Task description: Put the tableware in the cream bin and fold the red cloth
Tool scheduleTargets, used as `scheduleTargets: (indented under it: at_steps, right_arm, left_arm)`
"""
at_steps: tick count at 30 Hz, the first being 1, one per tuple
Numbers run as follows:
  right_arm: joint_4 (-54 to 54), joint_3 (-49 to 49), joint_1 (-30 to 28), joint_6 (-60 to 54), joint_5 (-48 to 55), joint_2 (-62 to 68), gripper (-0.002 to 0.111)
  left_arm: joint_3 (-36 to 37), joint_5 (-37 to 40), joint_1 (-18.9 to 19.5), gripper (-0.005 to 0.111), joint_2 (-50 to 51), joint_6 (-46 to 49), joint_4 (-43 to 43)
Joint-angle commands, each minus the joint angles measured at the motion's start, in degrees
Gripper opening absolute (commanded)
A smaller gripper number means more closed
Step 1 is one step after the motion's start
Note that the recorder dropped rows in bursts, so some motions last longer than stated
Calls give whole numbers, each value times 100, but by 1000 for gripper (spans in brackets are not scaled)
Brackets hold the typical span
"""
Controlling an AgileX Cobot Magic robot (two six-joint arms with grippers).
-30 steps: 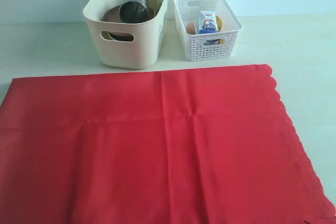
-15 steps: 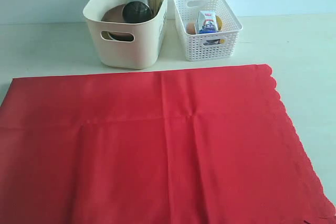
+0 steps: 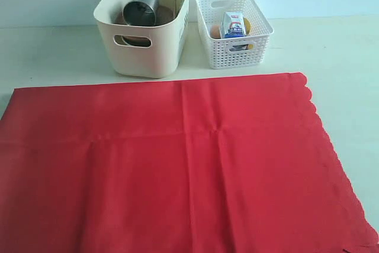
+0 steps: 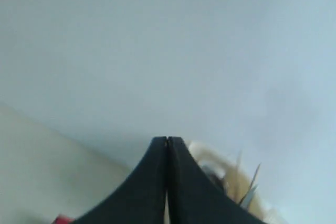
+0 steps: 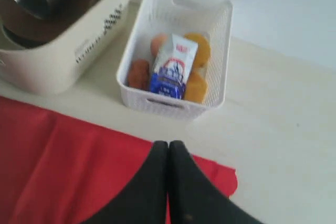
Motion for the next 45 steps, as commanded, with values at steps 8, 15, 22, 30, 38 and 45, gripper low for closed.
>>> scheduleTargets:
  at_steps: [8,15,22,30,38,45]
  right_arm:
    - [4708,597,-883,-3443,574,1276,0]
    - [4798,634,-883,-3443,967,1820,0]
    - [4843,1111,-883,-3477,363,1820,0]
    - [4856,1237,-883,-3489,90,1976,0]
    - [4856,1237,-883,-3489,63,2032,0]
    - [4845,1237,-883,-3489,76,2032,0]
  left_arm:
    - [-1745,1582,6,1,1842,172,-498]
    - [-2232,1811,6,1,4455,251,-384]
    - [-2232,906,6,1,5497,841,-384]
    - [-2232,870,6,35,6993,1184,-384]
    - [-2232,-11,6,76,8287,1131,-407]
    - [-2232,-466,6,78,9155,1131,-407]
